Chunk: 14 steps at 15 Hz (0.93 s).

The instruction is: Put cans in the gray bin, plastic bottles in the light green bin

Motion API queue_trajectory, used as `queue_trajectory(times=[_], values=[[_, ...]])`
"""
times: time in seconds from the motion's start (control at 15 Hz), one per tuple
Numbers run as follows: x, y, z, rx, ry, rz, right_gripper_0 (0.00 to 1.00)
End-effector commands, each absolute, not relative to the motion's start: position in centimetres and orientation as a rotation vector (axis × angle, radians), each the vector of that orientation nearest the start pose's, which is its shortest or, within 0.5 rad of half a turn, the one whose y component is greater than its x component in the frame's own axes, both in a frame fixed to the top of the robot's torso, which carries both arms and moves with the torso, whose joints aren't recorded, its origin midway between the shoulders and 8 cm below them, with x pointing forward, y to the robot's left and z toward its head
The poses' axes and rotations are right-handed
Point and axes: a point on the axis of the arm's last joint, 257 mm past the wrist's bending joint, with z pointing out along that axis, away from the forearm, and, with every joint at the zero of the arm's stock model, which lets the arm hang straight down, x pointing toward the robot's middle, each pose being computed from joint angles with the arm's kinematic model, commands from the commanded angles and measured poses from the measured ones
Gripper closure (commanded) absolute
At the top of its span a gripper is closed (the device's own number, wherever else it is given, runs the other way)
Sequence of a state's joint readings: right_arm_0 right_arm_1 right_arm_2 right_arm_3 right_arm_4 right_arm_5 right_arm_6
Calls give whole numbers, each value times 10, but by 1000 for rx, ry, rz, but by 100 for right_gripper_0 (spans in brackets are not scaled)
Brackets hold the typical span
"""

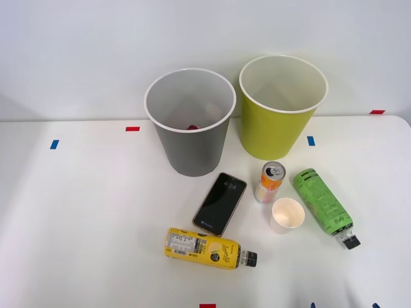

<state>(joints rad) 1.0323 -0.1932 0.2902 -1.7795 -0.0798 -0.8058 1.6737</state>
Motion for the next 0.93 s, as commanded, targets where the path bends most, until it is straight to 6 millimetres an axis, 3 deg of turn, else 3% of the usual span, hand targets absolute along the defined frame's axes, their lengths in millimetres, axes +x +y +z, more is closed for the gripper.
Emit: queue_trajectory(times=[0.07, 0.93], values=[[195, -239, -298, -24, 1571, -84, 0], [195, -239, -298, -24, 1571, -84, 0]])
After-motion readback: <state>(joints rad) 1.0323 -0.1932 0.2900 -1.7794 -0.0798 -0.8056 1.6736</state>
